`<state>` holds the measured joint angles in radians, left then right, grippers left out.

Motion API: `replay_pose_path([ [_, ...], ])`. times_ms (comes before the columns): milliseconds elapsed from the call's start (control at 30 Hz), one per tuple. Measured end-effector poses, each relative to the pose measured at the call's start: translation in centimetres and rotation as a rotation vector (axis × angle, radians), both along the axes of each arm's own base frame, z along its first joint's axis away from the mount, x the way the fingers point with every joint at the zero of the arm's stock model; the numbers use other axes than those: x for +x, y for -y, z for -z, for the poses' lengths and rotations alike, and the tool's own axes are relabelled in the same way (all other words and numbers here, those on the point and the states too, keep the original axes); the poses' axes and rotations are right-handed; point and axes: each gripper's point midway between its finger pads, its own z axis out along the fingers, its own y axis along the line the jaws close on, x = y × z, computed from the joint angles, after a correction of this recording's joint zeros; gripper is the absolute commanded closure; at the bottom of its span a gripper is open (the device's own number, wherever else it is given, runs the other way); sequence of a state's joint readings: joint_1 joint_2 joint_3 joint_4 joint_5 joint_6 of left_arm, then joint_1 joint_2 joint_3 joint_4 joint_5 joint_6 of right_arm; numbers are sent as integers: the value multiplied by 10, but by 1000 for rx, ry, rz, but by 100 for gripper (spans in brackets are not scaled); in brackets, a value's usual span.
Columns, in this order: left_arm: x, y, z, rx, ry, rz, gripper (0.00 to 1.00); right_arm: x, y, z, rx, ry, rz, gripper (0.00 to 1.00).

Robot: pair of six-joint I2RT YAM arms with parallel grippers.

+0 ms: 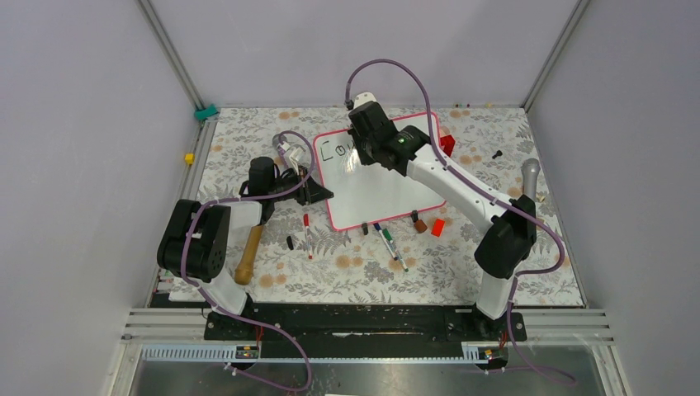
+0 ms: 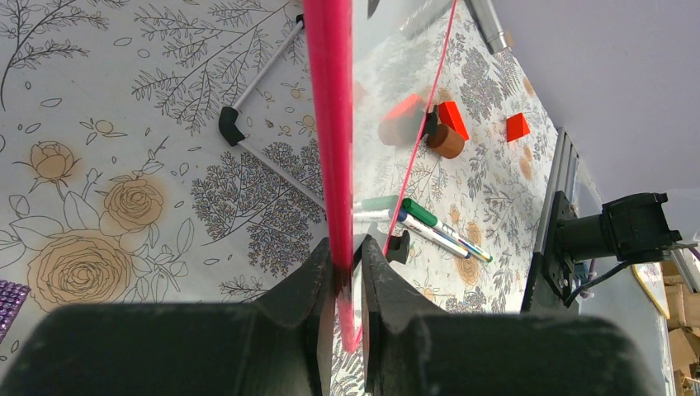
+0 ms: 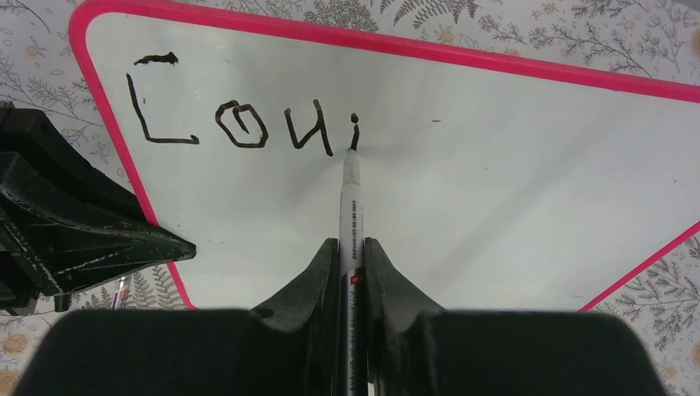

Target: Write a sentence on the whiteboard

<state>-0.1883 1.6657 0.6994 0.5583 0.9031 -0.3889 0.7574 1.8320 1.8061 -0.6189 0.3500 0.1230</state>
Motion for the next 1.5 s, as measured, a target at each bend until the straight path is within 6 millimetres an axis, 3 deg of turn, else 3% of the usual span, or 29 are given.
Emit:
replay_pose_path([
  [1500,0,0,0,-1,1,1,100,10,5,-7,-44,40,27,100],
])
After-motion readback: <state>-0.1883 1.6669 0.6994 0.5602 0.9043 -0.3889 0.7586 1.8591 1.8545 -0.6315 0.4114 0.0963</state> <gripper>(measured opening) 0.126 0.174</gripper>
